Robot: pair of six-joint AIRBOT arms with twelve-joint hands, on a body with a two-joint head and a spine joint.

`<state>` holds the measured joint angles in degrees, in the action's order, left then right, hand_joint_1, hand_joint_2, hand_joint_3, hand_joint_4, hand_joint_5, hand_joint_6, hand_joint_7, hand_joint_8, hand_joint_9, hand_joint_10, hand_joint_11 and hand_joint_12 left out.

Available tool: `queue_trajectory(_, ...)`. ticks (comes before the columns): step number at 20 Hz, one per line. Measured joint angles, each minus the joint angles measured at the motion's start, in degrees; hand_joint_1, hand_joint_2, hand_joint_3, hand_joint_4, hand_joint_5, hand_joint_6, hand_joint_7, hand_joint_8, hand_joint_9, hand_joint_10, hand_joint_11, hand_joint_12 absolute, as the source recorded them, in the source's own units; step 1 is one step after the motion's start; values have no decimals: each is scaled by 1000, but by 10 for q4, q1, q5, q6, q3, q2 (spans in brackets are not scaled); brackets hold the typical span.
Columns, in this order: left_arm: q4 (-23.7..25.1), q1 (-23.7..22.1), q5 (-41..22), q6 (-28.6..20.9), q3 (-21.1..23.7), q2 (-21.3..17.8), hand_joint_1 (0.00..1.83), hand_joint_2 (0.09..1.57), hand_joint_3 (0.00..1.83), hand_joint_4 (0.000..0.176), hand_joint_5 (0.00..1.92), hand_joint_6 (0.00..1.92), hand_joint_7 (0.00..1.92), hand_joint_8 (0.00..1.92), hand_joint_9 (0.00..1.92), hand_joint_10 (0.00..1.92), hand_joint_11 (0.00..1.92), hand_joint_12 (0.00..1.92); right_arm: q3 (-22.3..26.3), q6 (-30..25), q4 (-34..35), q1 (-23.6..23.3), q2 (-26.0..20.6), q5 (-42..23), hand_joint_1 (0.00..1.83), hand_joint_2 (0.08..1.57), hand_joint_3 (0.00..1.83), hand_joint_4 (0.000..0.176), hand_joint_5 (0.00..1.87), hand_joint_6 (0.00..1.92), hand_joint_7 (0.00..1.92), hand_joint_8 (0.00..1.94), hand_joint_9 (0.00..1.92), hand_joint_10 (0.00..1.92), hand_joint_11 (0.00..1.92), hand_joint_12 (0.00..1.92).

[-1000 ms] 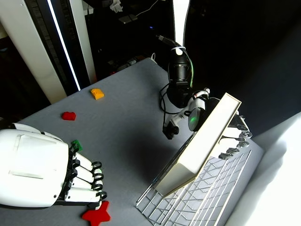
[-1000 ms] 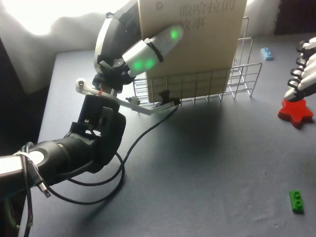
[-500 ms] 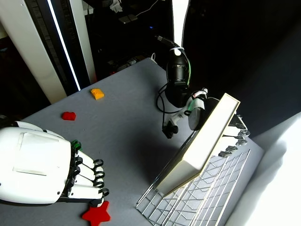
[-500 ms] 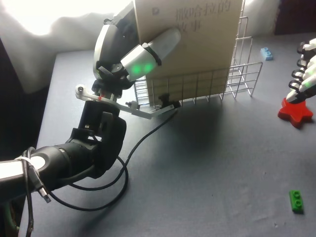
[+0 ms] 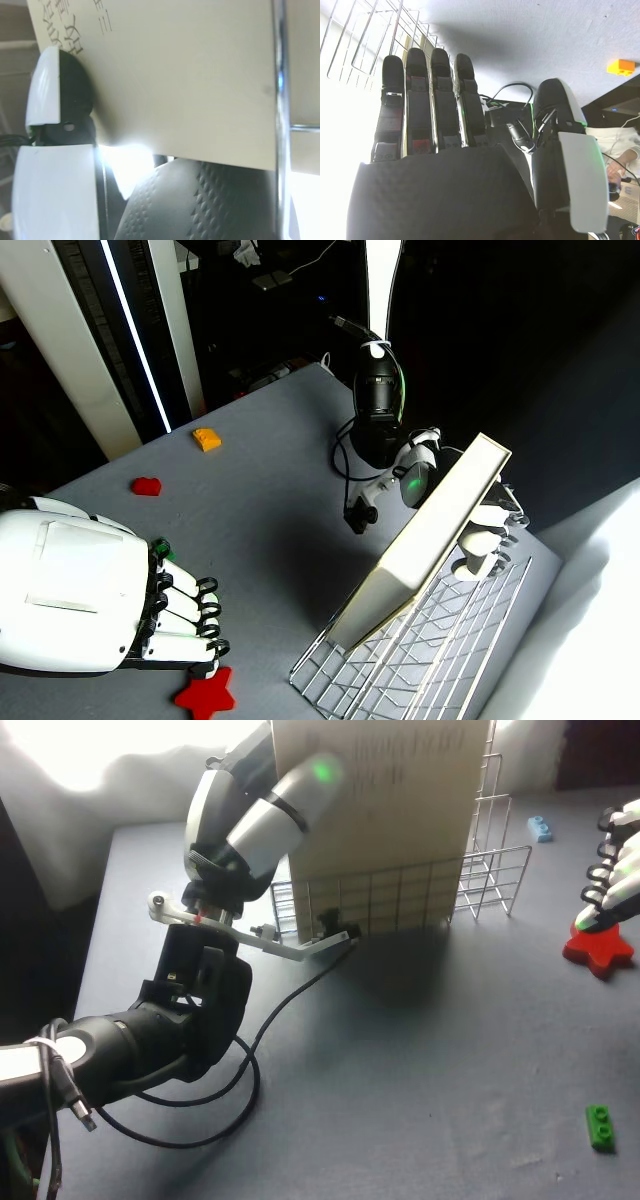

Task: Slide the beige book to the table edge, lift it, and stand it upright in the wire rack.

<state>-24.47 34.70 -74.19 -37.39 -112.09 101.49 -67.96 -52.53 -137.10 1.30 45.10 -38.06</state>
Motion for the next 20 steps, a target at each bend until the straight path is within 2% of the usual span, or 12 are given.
queue_trajectory(1, 0, 0, 0, 0, 0, -2, 647, 1104, 0, 0, 725, 24, 713, 0, 651, 45, 246, 970, 0, 0, 0, 0, 0, -1, 189, 1181, 0, 0, 400, 4, 402, 4, 390, 5, 10, 968)
queue_trajectory(4, -3, 0, -1, -1, 0, -4, 457, 1084, 0, 0, 593, 0, 568, 0, 510, 0, 131, 813, 0, 0, -1, 0, 0, -1, 159, 1187, 2, 0, 400, 1, 407, 2, 399, 4, 10, 978)
queue_trajectory(6, 1, 0, 0, -2, 5, -12, 424, 1046, 0, 0, 533, 0, 468, 0, 411, 0, 50, 763, 0, 0, 0, 0, 0, 0, 185, 1181, 0, 0, 410, 4, 417, 5, 405, 5, 10, 1004)
queue_trajectory(8, 2, 6, -2, -2, 9, -23, 380, 1034, 0, 0, 502, 0, 418, 0, 363, 0, 47, 767, 0, 0, 0, 0, 0, -1, 189, 1181, 0, 0, 409, 3, 421, 5, 409, 6, 11, 1006)
queue_trajectory(10, -3, 13, 0, -2, 20, -38, 346, 1003, 0, 0, 429, 0, 330, 0, 281, 0, 1, 682, 0, 1, -1, 0, 0, -1, 183, 1180, 0, 0, 413, 3, 423, 4, 409, 5, 12, 1004)
queue_trajectory(11, 0, 18, 0, -1, 36, -64, 342, 1002, 0, 0, 419, 0, 321, 0, 273, 0, 0, 670, 2, 1, 1, 0, 0, -5, 185, 1180, 0, 0, 413, 3, 424, 4, 410, 4, 12, 1003)
queue_trajectory(13, 0, 19, 0, 1, 45, -80, 342, 1002, 0, 0, 419, 0, 321, 0, 273, 0, 0, 670, 3, 2, 0, 0, 0, -8, 185, 1180, 0, 0, 413, 3, 424, 4, 410, 4, 12, 1003)
queue_trajectory(15, 2, 22, 0, 13, 66, -113, 358, 963, 0, 0, 307, 0, 211, 0, 159, 0, 0, 454, 3, 8, 8, 3, 0, -12, 191, 1182, 0, 0, 407, 0, 410, 0, 398, 0, 9, 991)
queue_trajectory(16, 3, 26, 0, 25, 82, -133, 368, 960, 0, 14, 263, 2, 161, 1, 111, 1, 0, 327, 3, 36, 39, 12, -1, -10, 183, 1188, 1, 0, 393, 3, 395, 2, 380, 2, 4, 957)
queue_trajectory(17, 3, 32, 3, 36, 98, -151, 355, 957, 0, 25, 257, 1, 154, 0, 104, 1, 0, 320, 3, 58, 66, 18, -2, -9, 185, 1189, 2, 0, 387, 1, 391, 0, 377, 1, 0, 955)
queue_trajectory(18, 2, 38, 8, 55, 122, -177, 393, 953, 0, 18, 268, 2, 157, 1, 104, 1, 0, 317, 4, 74, 87, 21, 0, -8, 171, 1187, 1, 0, 393, 2, 396, 2, 384, 3, 4, 959)
queue_trajectory(20, 4, 50, 28, 105, 170, -233, 379, 974, 6, 24, 258, 3, 140, 2, 92, 1, 0, 316, 7, 78, 96, 20, 2, -5, 183, 1186, 0, 0, 402, 5, 403, 4, 387, 4, 5, 949)
